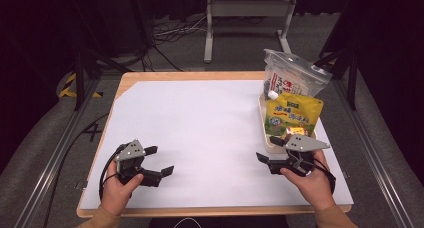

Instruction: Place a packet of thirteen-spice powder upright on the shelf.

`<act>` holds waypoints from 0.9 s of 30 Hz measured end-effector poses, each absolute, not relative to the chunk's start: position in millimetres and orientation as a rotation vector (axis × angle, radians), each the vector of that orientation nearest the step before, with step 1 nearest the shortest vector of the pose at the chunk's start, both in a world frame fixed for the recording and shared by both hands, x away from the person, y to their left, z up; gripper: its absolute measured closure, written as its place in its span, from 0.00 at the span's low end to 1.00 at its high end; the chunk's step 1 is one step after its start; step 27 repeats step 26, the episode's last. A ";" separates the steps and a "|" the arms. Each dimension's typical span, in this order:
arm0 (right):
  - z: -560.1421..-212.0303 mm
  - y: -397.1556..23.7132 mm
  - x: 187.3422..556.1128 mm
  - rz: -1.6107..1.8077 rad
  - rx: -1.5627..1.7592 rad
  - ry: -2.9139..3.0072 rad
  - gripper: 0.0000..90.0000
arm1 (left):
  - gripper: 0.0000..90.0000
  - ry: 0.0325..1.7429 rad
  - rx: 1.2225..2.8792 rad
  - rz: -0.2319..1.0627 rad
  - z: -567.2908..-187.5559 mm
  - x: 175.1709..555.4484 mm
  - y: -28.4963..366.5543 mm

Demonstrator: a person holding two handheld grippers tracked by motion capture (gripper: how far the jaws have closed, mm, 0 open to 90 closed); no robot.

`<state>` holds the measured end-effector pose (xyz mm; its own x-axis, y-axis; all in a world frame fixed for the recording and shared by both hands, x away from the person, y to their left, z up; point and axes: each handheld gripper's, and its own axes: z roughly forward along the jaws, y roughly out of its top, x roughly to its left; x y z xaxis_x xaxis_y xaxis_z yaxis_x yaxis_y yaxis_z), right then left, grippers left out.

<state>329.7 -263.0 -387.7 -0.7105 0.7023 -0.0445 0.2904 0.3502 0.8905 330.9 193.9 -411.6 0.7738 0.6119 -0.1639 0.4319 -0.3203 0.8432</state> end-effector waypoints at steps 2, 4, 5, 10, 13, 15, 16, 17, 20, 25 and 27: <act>-393.6 -263.8 328.8 1.318 0.870 2.190 0.28 | 0.08 0.782 1.966 0.224 -412.4 331.2 194.3; -399.2 -264.4 327.8 1.316 0.865 2.190 0.28 | 0.08 0.773 1.965 0.224 -413.0 331.7 194.9; -402.3 -264.7 327.6 1.300 0.857 2.192 0.28 | 0.08 0.766 1.966 0.227 -413.5 332.4 195.6; -416.1 -265.8 326.6 1.275 0.875 2.192 0.25 | 0.08 0.773 1.967 0.216 -417.1 333.7 198.0; -425.0 -266.9 325.8 1.246 0.884 2.206 0.26 | 0.08 0.775 1.965 0.209 -419.6 334.8 199.4; -427.6 -267.3 326.0 1.249 0.893 2.212 0.26 | 0.08 0.771 1.964 0.208 -420.5 335.6 199.8; -428.2 -267.2 326.1 1.246 0.894 2.215 0.25 | 0.08 0.773 1.963 0.205 -421.0 335.7 199.7; -428.8 -267.3 326.2 1.240 0.894 2.217 0.25 | 0.08 0.775 1.964 0.202 -421.3 335.6 199.7; -429.7 -267.1 326.1 1.239 0.899 2.220 0.25 | 0.08 0.776 1.963 0.196 -423.0 336.3 199.9; -427.4 -267.3 324.9 1.238 0.892 2.225 0.28 | 0.08 0.777 1.966 0.194 -423.1 336.2 201.0; -426.7 -267.6 324.6 1.236 0.887 2.227 0.30 | 0.08 0.778 1.965 0.194 -423.2 336.4 201.0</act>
